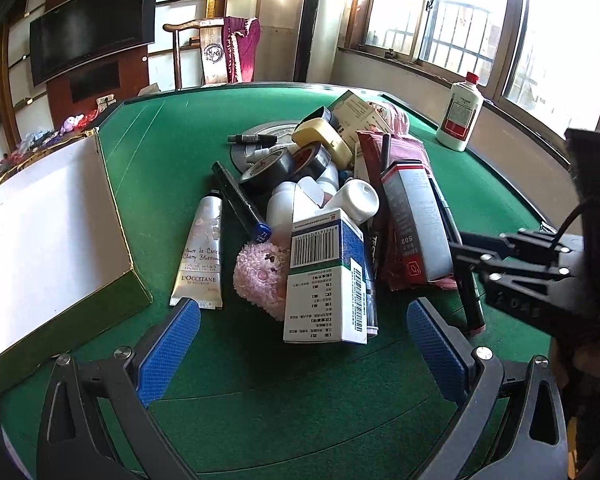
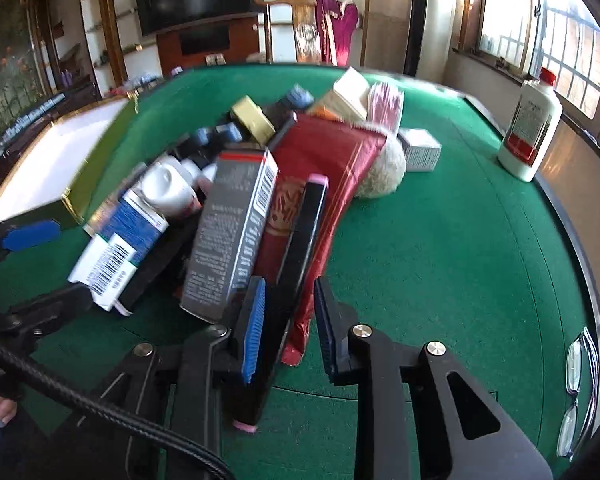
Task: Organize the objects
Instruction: 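Grasp the black marker with pink cap with the right gripper, then grasp the white-and-blue medicine box with the left gripper while the right lifts the marker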
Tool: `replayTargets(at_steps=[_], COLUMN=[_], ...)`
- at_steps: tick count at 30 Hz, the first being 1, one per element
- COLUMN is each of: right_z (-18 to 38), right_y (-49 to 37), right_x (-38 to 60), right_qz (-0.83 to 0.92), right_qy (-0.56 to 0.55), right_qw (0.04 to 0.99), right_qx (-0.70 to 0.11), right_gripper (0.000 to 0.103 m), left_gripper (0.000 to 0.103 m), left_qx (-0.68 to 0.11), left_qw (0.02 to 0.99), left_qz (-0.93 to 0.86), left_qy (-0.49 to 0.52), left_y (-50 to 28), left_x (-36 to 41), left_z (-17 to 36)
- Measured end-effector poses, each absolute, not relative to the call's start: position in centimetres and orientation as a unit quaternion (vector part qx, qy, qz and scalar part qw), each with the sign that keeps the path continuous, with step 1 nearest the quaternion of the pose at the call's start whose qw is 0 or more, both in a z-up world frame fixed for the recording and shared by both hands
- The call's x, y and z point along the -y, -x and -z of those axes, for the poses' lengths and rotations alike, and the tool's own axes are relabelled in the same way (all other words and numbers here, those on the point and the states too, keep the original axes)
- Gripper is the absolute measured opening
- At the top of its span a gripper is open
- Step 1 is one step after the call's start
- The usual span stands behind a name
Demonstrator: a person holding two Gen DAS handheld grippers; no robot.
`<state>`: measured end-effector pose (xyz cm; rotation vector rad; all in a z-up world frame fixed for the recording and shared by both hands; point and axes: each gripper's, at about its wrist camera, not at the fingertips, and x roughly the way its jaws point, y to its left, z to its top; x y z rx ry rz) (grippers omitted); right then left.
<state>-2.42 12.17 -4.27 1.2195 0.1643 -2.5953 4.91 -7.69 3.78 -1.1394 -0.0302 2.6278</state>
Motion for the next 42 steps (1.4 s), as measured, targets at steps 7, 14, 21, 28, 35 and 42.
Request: replayTargets(at_steps=[7,14,21,28,35,42], right_z=[4.0,4.1,3.8,3.6,3.8,3.9], right_y=[2.0,2.1,1.8,2.1,2.2,2.4], right_x=[-15.0,-20.2,-20.4,-19.9,-19.8,-19.6], right_qz=[0.904,0.897,0.891,0.891,0.889,0.887], right_qy=[-0.397,-0.374,-0.368,-0.365,-0.366,-0.368], right_qw=[0.158,0.182,0.206,0.221,0.225,0.228], right_qx=[0.007,0.15,0.165,0.157,0.159,0.158], right_gripper=[0.012,0.012,0.012,0.012,0.012,0.012], left_gripper=[0.101,0.101,0.051,0.052,0.038,0.038], left_qx=[0.019,0.034,0.018,0.058,0.056,0.075], left_qw=[0.147,0.162,0.173,0.172,0.18,0.181], left_qz=[-0.907,-0.903,-0.874,-0.859,-0.867,-0.865], left_qy=[0.393,0.397,0.454,0.478,0.462,0.461], left_y=[-4.8,-4.5,-2.4,-0.9,-1.7,-3.1], left_x=[7.8,7.6,5.4,6.2,6.0,6.8], left_z=[-3.7,-3.8,-2.5,-2.6,-2.8,-2.2])
